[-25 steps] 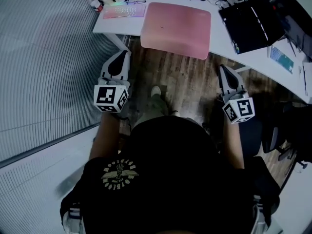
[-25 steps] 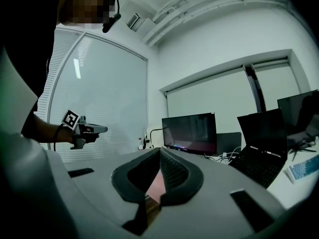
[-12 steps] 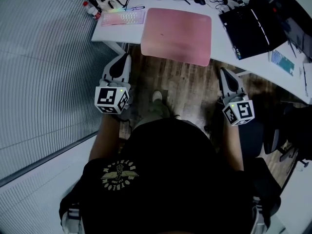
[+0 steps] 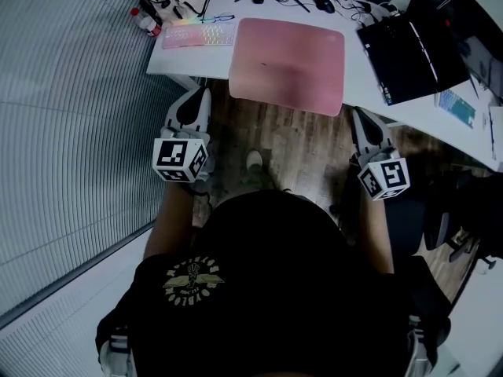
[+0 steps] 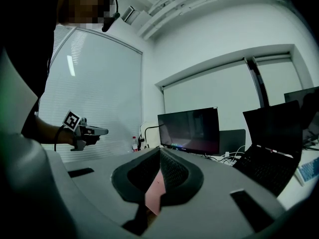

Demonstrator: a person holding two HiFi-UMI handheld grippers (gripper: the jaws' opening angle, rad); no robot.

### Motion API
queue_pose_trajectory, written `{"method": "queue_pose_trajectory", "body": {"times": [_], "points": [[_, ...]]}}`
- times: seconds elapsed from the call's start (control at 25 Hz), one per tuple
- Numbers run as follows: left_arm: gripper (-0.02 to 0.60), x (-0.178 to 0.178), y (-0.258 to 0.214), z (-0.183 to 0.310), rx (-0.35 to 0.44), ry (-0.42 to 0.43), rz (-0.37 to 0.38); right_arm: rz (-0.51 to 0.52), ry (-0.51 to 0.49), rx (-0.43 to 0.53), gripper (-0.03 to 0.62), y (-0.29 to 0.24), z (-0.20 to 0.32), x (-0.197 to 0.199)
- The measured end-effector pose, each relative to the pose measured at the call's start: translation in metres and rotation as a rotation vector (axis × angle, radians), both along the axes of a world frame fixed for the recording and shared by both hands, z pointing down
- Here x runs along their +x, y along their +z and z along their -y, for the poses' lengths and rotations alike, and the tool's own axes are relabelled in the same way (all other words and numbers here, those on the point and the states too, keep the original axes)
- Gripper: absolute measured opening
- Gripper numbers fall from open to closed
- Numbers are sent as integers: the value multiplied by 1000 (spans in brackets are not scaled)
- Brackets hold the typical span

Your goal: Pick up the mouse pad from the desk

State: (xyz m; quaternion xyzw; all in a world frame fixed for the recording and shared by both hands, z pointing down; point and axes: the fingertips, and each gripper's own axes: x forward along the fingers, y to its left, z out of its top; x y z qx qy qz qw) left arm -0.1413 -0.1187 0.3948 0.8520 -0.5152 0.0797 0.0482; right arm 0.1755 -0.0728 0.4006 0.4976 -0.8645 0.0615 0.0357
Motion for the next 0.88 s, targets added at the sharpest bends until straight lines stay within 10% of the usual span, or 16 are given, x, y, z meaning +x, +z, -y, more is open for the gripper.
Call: {"method": "queue_pose_trajectory", "body": {"times": [0.88], "points": [[8,-30,48,134,-84,173,-34,-28,246,-26,2,0,79,-1]]}}
